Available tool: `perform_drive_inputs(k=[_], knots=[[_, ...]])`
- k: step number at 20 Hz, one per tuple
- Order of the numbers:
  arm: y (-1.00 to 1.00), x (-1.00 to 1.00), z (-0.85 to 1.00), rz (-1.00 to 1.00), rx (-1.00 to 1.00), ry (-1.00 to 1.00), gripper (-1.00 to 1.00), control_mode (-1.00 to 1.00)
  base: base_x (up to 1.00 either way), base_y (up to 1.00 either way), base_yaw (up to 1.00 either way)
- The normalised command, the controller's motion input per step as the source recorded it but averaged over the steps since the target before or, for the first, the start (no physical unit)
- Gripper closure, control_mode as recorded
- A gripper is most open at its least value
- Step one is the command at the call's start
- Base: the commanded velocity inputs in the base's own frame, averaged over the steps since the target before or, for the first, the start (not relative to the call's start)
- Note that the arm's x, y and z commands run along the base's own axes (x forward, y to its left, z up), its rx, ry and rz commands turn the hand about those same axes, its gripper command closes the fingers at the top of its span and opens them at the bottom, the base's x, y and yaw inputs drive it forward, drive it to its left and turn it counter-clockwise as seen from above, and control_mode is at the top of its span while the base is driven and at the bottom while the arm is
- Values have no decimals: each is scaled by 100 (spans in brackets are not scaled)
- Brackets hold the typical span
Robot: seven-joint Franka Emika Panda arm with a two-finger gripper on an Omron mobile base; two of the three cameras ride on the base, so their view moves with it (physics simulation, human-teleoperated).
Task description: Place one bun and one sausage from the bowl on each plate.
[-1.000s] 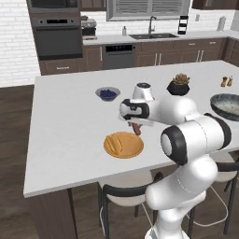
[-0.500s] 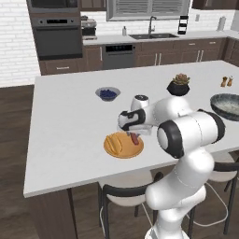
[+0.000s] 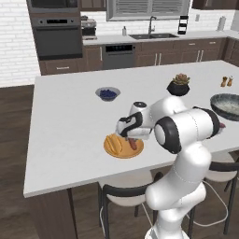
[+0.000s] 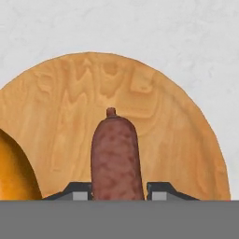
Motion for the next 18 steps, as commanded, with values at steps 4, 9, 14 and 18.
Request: perform_drive_inputs(k=[4, 9, 14, 18], knots=[[12, 19, 0, 0, 0, 0, -100, -100, 0, 0, 0], [0, 5, 0, 0, 0, 0, -100, -100, 0, 0, 0], [0, 0, 0, 0, 0, 0, -100, -100, 0, 0, 0], [0, -2, 28, 0, -2, 0, -100, -100, 0, 0, 0]])
